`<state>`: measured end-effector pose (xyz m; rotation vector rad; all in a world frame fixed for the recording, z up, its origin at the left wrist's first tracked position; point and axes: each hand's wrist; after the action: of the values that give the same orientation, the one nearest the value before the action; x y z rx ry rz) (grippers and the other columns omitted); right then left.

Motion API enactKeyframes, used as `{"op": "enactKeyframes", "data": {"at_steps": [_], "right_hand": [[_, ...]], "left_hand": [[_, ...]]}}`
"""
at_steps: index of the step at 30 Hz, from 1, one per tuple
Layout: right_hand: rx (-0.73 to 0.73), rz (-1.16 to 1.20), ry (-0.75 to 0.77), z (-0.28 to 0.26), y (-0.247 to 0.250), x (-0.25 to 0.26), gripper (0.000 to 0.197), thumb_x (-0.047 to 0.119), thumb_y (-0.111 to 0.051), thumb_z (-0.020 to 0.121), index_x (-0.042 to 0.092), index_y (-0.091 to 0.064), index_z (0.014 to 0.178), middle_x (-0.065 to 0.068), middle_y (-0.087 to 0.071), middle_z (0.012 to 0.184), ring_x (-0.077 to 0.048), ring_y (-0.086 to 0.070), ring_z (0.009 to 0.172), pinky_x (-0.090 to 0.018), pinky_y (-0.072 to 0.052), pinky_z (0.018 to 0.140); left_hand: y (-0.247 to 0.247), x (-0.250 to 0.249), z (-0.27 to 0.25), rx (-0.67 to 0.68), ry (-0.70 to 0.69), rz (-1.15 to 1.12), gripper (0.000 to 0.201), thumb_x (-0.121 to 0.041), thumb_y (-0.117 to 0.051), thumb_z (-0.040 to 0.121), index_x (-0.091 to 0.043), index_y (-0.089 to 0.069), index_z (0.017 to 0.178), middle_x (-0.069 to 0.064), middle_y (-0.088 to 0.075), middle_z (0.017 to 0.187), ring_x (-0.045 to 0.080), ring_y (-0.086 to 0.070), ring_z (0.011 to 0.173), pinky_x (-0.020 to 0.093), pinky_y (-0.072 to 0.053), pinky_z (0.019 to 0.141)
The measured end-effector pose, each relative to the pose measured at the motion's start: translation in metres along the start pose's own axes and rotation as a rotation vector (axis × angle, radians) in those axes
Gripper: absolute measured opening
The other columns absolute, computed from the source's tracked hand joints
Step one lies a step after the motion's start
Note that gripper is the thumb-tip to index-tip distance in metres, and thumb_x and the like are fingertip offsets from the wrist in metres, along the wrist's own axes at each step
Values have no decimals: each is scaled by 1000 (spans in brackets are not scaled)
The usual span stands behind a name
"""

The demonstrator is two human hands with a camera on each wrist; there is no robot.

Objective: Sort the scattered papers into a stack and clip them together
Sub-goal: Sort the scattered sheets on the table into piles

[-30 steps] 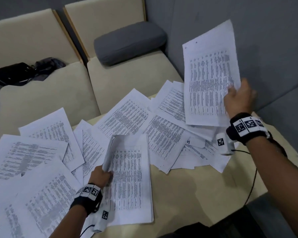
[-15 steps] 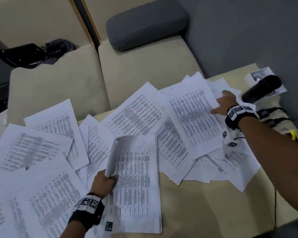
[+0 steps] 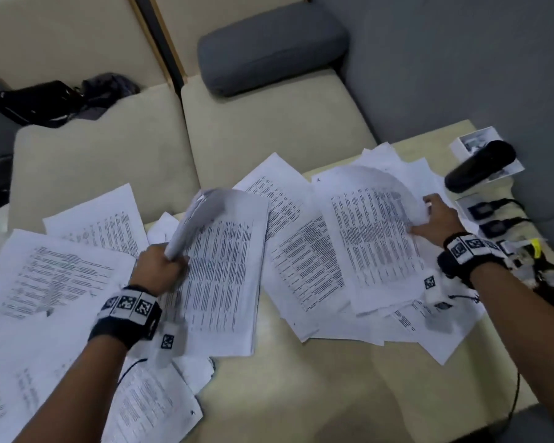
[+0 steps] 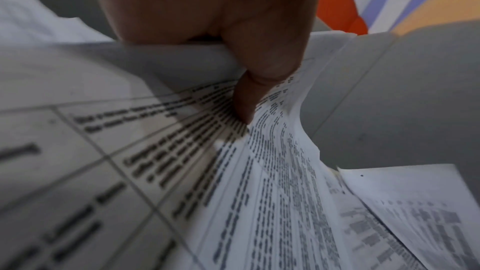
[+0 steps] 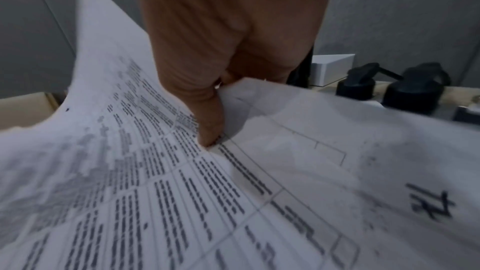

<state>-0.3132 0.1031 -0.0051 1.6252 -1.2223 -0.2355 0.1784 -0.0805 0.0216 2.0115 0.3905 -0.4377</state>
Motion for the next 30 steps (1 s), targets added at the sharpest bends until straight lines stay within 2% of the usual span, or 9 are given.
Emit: {"op": "enactKeyframes", "data": {"at_steps": [1, 4, 7, 11, 14, 17, 21, 25, 30], "right_hand": [[7, 28, -37, -11, 2, -2, 59, 12, -81, 76, 7, -50, 126, -23, -57, 124, -35, -56, 114, -39, -45, 89], [-19, 178, -168, -42, 1, -25, 27, 12, -73, 83, 7, -64, 108, -16, -63, 110, -30, -60, 106, -35, -47, 84], [-51, 372, -365, -69, -15, -58, 45, 16, -74, 79, 9, -63, 121, -14, -65, 123, -32, -62, 109, -42, -48, 97], [-102, 470, -585, -108, -48, -56, 68, 13, -73, 83, -6, -41, 139, -26, -47, 142, -41, -48, 128, -43, -41, 104], [-124, 546, -617, -125, -78, -28, 73, 16, -74, 82, -7, -37, 141, -27, -44, 144, -44, -46, 130, -50, -43, 105], [-134, 615, -623, -121, -102, 0, 62, 18, -71, 78, -2, -49, 133, -24, -56, 134, -41, -56, 120, -48, -47, 100], [-77, 641, -587, -117, -105, 22, 15, 5, -61, 81, -1, -53, 92, -20, -61, 107, -33, -59, 95, -44, -52, 89], [-126, 452, -524, -120, -87, 7, 47, 1, -54, 80, -2, -53, 127, -26, -60, 124, -42, -60, 109, -40, -51, 93], [-51, 391, -584, -132, -65, -35, 48, 3, -57, 81, -2, -54, 128, -26, -60, 123, -40, -60, 109, -34, -48, 87]], "left_hand": [[5, -14, 7, 2, -40, 38, 15, -14, -65, 80, -9, -61, 66, 23, -68, 73, 35, -66, 69, 44, -59, 66], [13, -49, 28, 49, -111, 52, 12, -10, -65, 81, 2, -64, 78, 23, -68, 75, 32, -66, 68, 43, -58, 67], [7, -76, 45, 167, -142, 17, 16, -12, -68, 84, 2, -62, 80, 18, -65, 70, 25, -61, 56, 39, -57, 62], [-26, -108, 55, 236, -166, 72, 19, -15, -68, 82, -1, -62, 92, 16, -66, 81, 27, -64, 71, 39, -57, 73], [-61, -122, 52, 300, -160, 132, 30, -24, -69, 81, -1, -64, 99, 12, -66, 86, 26, -63, 80, 33, -53, 73], [-92, -131, 41, 388, -160, 115, 19, -21, -64, 85, -3, -62, 90, 10, -63, 78, 24, -60, 66, 36, -57, 70], [-112, -127, 20, 427, -138, 73, 13, -17, -59, 90, -10, -53, 81, 3, -54, 66, 15, -51, 52, 24, -45, 49], [-112, -92, 7, 411, -30, 0, 9, -15, -57, 90, -8, -54, 87, 3, -53, 68, 15, -49, 53, 21, -40, 46], [-85, -47, 0, 148, 89, -180, 10, -12, -58, 83, -4, -57, 79, 8, -56, 62, 20, -49, 48, 22, -40, 43]]}}
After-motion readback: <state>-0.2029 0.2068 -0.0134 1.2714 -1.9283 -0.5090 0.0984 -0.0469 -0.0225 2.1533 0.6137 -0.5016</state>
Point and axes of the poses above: each hand's wrist, its own z-axis towards the middle knuckle, its own y-axis out of the back of the hand, x = y × z
